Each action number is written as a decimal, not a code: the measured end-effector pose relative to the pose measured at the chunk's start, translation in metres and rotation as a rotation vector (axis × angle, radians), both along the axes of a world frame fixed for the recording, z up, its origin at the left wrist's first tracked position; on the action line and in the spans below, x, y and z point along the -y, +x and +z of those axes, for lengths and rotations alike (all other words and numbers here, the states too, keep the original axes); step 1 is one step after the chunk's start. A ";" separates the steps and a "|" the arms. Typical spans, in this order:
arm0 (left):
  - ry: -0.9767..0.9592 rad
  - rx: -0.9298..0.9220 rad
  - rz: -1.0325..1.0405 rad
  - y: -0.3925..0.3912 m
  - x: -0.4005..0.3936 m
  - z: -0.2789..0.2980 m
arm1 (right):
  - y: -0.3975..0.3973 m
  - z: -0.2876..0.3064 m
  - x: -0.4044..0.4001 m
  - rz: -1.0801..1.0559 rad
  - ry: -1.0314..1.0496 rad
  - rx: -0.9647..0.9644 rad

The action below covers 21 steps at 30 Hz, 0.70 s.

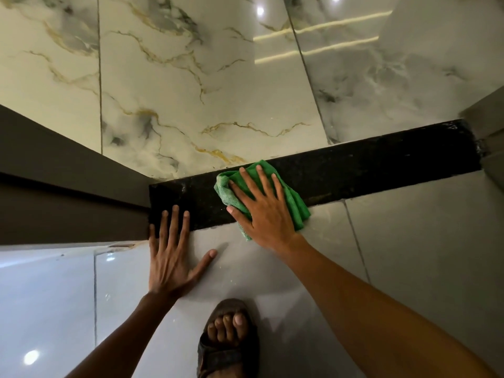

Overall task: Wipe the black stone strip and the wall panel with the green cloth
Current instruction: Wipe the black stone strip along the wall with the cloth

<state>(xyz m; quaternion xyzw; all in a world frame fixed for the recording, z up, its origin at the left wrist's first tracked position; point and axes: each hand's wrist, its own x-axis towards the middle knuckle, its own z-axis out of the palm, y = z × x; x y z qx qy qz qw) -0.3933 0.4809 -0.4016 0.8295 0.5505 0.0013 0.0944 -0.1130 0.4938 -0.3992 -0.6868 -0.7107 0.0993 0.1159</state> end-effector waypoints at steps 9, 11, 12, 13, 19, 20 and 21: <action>-0.020 0.013 -0.040 0.015 -0.011 -0.001 | 0.061 0.000 0.010 -0.137 -0.016 -0.003; -0.025 0.019 -0.042 0.014 -0.010 -0.002 | 0.083 0.001 0.012 -0.184 -0.020 0.011; -0.027 0.018 -0.040 0.014 -0.010 -0.002 | 0.096 0.002 0.013 -0.209 -0.019 0.022; -0.028 0.014 -0.035 0.014 -0.010 -0.002 | 0.110 0.003 0.014 -0.231 -0.020 0.030; -0.046 -0.003 -0.016 0.016 -0.009 0.001 | 0.214 0.008 0.024 -0.451 -0.039 0.022; -0.045 -0.007 -0.008 0.016 -0.009 0.001 | 0.234 0.009 0.028 -0.500 -0.057 0.028; -0.039 -0.009 -0.002 0.016 -0.009 0.001 | 0.255 0.010 0.032 -0.542 -0.081 0.035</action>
